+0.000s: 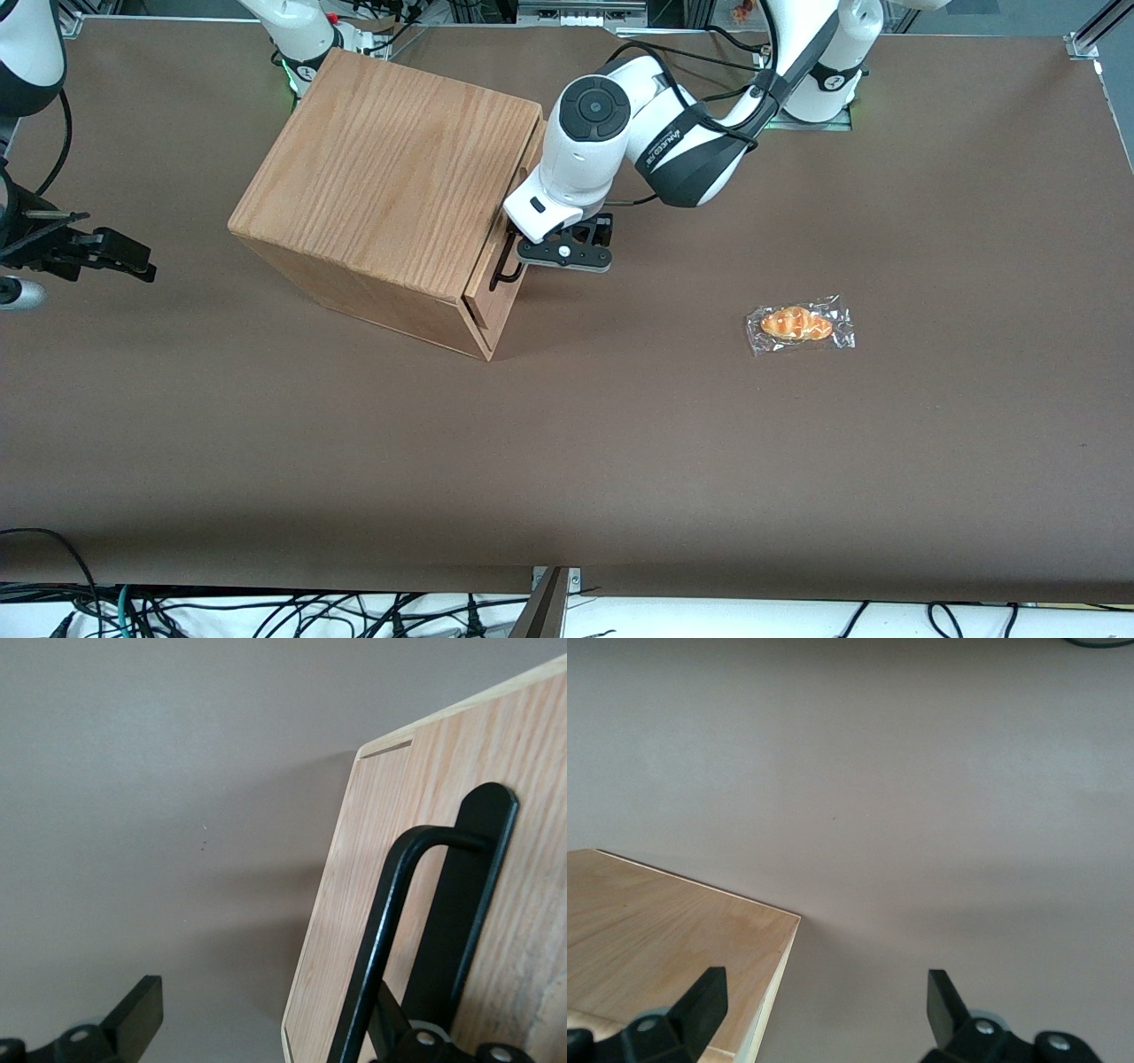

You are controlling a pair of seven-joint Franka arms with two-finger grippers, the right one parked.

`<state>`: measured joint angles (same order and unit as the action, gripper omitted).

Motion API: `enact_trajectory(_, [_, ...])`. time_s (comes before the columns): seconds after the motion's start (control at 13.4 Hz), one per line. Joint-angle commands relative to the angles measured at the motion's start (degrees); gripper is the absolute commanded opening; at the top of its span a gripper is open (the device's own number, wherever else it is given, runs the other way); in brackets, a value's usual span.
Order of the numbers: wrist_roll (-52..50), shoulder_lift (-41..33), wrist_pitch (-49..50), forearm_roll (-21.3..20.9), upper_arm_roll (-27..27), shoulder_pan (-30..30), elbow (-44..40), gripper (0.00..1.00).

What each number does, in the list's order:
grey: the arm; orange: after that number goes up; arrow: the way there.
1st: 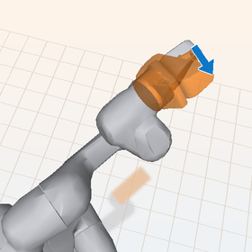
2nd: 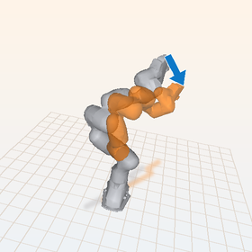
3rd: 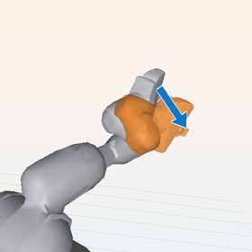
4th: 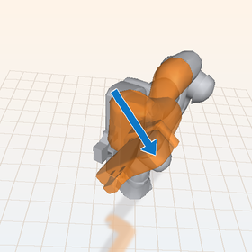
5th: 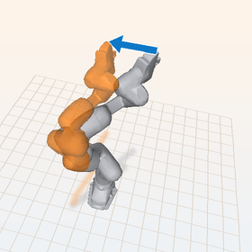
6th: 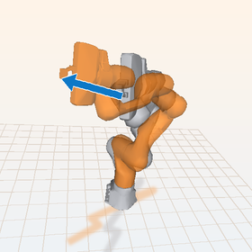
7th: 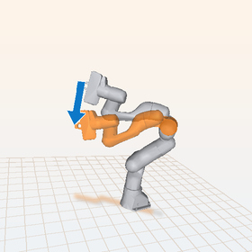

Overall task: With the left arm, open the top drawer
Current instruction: 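Pull the handle outward with the left gripper, sliding the drawer open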

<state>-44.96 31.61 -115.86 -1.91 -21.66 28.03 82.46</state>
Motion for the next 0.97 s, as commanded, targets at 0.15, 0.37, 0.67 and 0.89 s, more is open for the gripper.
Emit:
enact_trajectory(0.15, [3.03, 0.21, 2.91, -2.13, 0.48, -2.46, -0.54, 1.00])
enact_trajectory(0.37, [4.96, 0.21, 3.62, -2.13, 0.48, -3.95, -0.46, 1.00])
enact_trajectory(0.67, [7.34, -0.14, 5.02, -2.05, 0.48, -5.44, -0.46, 1.00])
enact_trajectory(0.89, [8.91, -0.58, 6.34, -2.13, 0.39, -6.59, -0.46, 1.00])
